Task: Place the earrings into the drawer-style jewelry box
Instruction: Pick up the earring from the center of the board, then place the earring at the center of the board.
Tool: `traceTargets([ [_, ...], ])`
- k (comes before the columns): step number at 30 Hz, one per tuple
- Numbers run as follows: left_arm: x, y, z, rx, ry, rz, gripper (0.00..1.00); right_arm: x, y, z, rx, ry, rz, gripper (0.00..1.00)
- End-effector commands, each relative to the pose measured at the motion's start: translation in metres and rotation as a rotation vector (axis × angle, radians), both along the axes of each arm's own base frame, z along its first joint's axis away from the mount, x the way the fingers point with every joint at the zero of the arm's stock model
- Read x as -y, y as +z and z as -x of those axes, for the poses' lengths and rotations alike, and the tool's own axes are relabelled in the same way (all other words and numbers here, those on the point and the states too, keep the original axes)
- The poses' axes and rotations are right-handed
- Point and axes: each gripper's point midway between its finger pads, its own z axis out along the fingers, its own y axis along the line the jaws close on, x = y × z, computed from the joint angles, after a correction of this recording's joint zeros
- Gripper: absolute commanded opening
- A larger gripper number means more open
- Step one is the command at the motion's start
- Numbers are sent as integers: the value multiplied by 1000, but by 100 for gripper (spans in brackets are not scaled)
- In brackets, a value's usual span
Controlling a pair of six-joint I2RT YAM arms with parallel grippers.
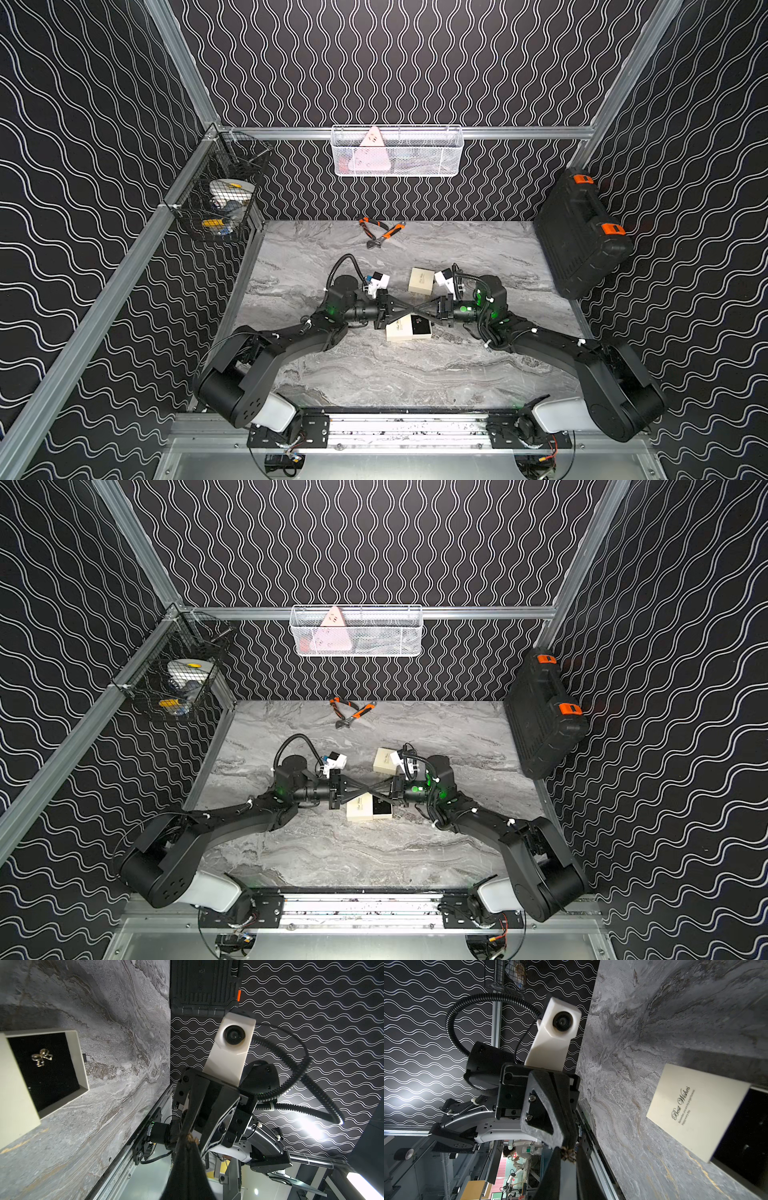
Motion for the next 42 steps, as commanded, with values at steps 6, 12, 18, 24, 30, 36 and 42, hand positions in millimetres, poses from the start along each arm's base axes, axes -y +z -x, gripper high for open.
traceTargets([
  [6,0,7,2,48,-16,-23,11,-2,3,-4,2,-4,-10,15],
  [12,-1,10,4,67,-27,-39,38,-3,-4,-4,-16,0,-5,15],
  [18,-10,11,1,86,-16,-91,61,6,-24,0,-70,-8,107,15],
  [24,-29,-7,-3,96,3,-223,85,21,-40,1,-102,-17,308,14],
  [30,-50,-28,-4,90,17,-358,90,33,-51,-1,-126,-17,466,12],
  [36,-70,-38,-2,118,10,-509,90,59,-59,-9,-145,-77,600,12],
  [42,-76,-44,1,123,9,-551,91,62,-63,-3,-205,-47,631,12],
])
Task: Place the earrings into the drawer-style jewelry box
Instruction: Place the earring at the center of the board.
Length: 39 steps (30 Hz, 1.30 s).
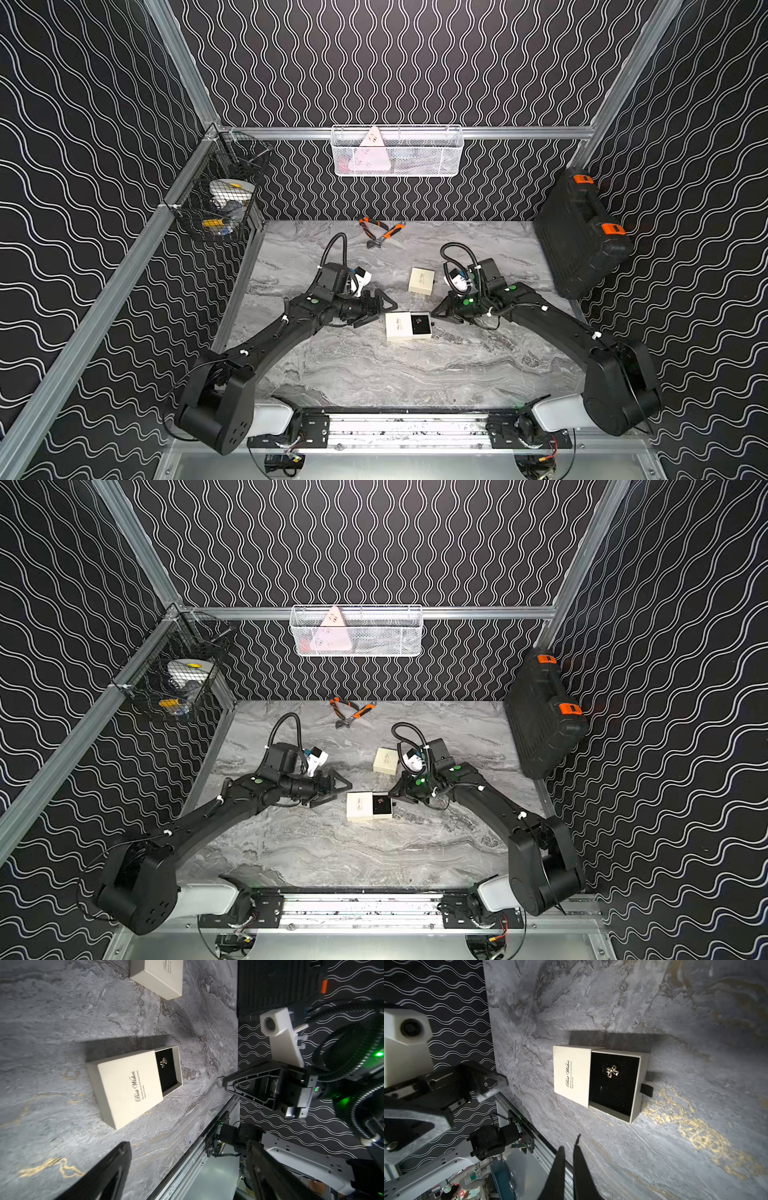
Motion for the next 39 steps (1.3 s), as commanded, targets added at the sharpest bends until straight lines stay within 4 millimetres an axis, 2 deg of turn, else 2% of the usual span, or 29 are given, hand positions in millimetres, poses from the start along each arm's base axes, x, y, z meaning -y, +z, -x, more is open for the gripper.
traceTargets([
  [1,-7,-11,4,3,-15,-60,91,6,-9,12,-63,22,45,12],
  [5,-8,-17,3,-6,-16,-73,92,1,-14,13,-103,36,28,12],
  [12,-7,-23,-1,-15,-20,-94,93,0,-23,0,-102,31,75,11],
  [18,-7,-29,-5,-28,-25,-103,93,-9,-33,-6,-137,51,108,11],
  [22,-8,-33,-7,-28,-26,-118,94,-4,-43,-6,-166,51,167,11],
  [23,-8,-33,-8,-29,-27,-120,94,-4,-38,-13,-145,52,180,11],
  [25,-8,-33,-9,-25,-32,-124,94,11,-40,-14,-136,35,278,12],
  [28,-4,-30,-11,-17,-38,-109,94,67,-42,-21,-104,-100,500,31],
  [30,4,-29,-11,-7,-59,-104,94,109,-42,-28,-96,-195,614,33],
  [33,20,-29,-8,5,-110,-120,94,153,-44,-40,-102,-293,722,34],
  [35,28,-31,-6,6,-136,-122,94,163,-46,-50,-95,-320,751,35],
  [39,39,-32,-2,9,-180,-100,95,153,-61,-70,-91,-294,721,34],
])
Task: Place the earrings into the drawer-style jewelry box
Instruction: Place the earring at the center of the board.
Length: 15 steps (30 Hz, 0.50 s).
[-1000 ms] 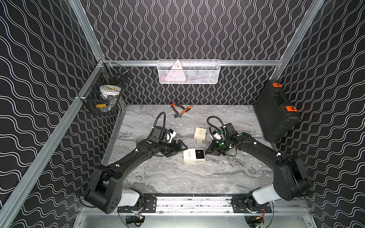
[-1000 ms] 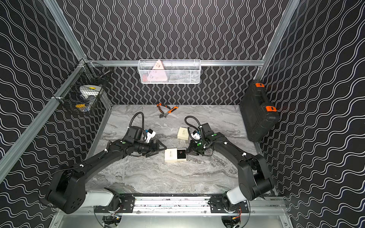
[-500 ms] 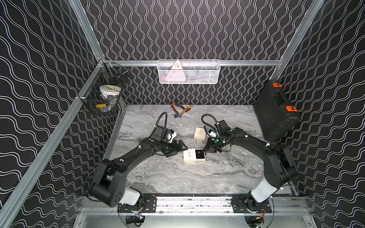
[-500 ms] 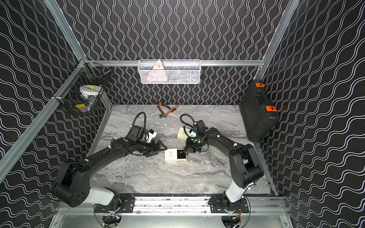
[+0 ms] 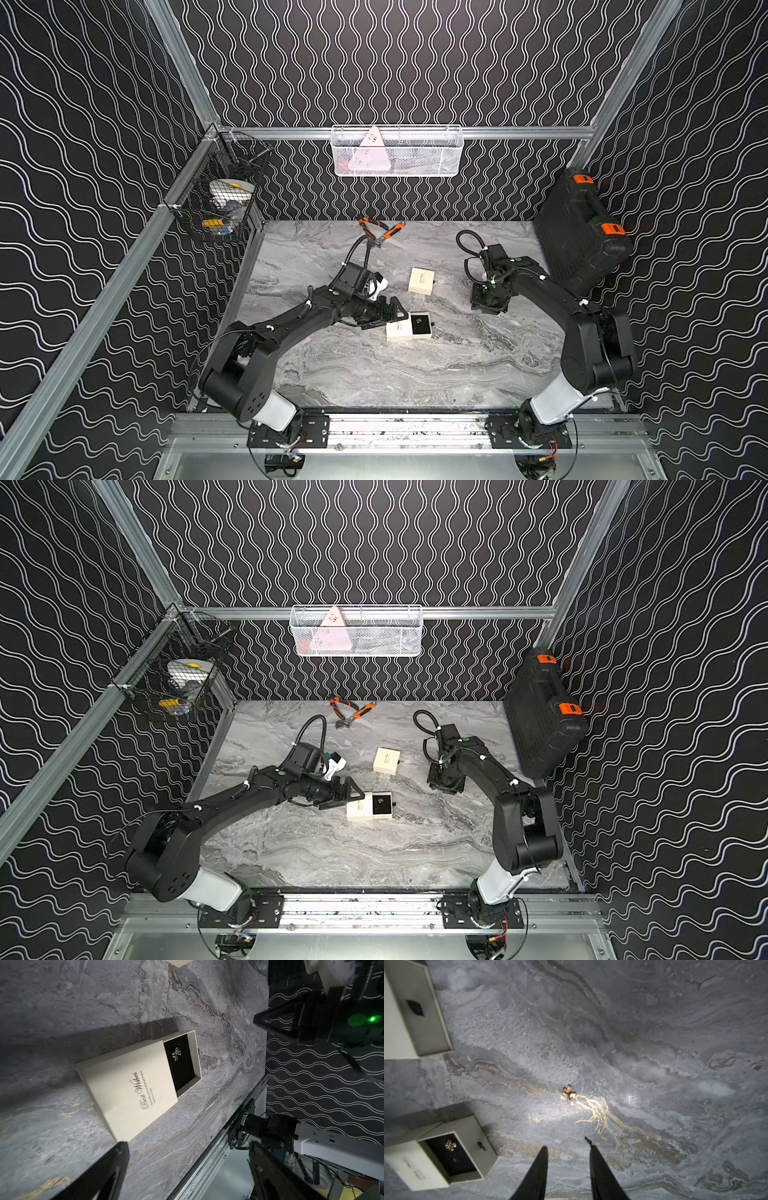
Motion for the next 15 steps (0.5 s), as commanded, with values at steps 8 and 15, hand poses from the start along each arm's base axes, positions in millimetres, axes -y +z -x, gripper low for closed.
traceTargets([
  [8,8,4,4,32,-69,32,98,4,-30,-30,-17,53,71,25],
  [15,9,3,4,29,-72,39,98,-2,-41,-24,-57,72,41,22],
])
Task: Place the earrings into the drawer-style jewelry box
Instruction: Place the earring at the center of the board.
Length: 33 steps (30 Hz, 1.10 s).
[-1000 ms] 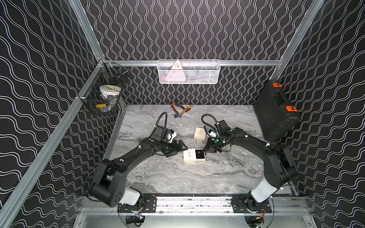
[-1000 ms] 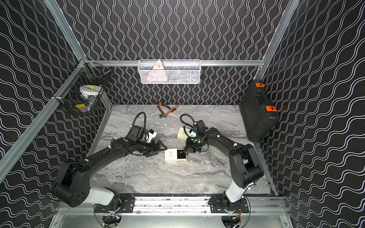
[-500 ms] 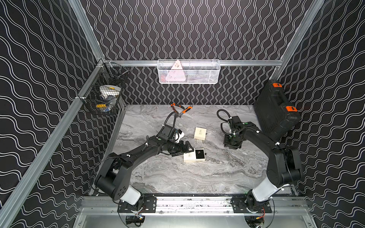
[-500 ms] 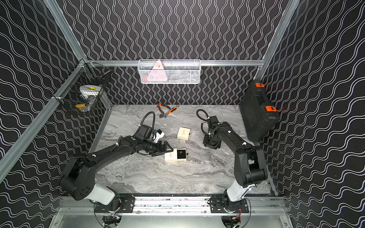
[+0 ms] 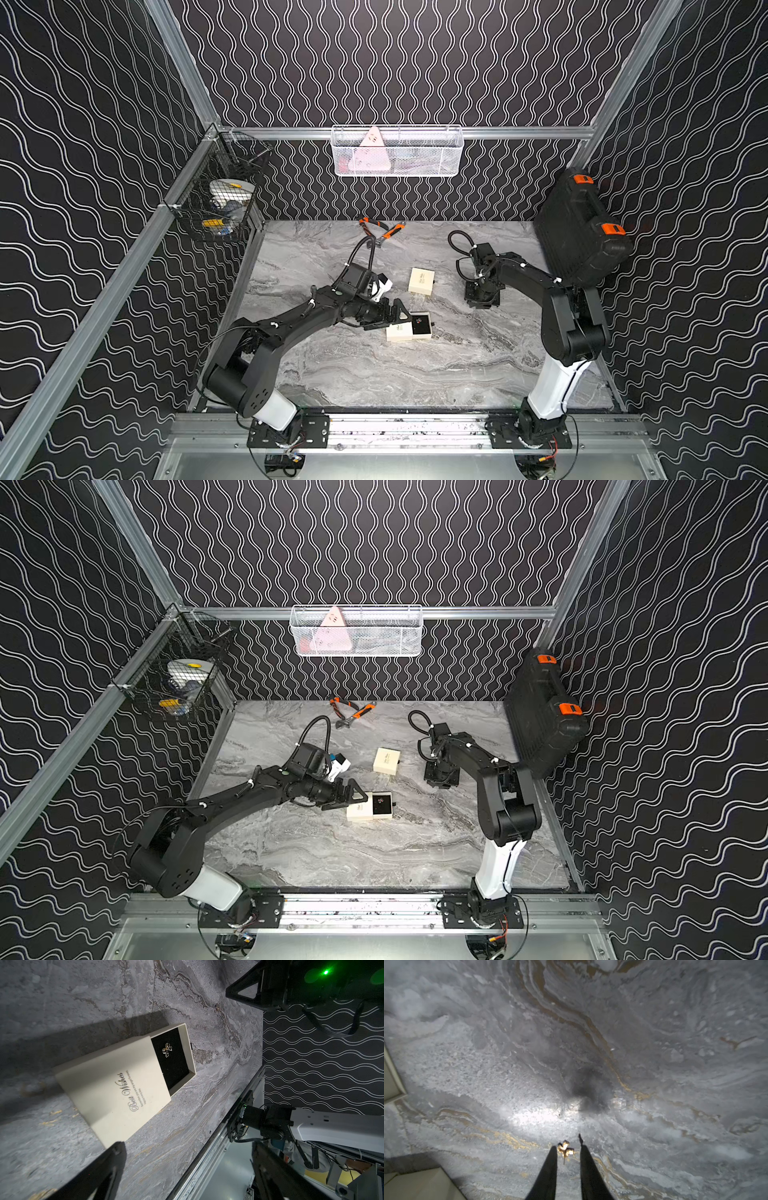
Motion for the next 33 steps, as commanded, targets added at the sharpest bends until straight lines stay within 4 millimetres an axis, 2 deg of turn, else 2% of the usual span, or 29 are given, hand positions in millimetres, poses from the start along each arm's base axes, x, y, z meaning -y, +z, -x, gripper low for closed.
traceTargets([
  [1,2,1,0,15,-20,13,98,-4,-4,6,-25,16,-19,22],
  [10,4,-1,0,5,-15,24,98,-4,-15,16,-57,26,-17,16],
  [23,3,-4,0,0,-12,18,98,-5,-17,18,-57,22,-19,0],
  [27,3,-3,-1,15,-14,21,99,-6,-15,19,-54,16,-27,0],
  [30,3,1,-3,52,-17,17,99,-14,-6,19,-46,7,-84,0],
  [33,-2,12,-8,137,-19,-21,99,-39,14,22,-28,2,-256,0],
])
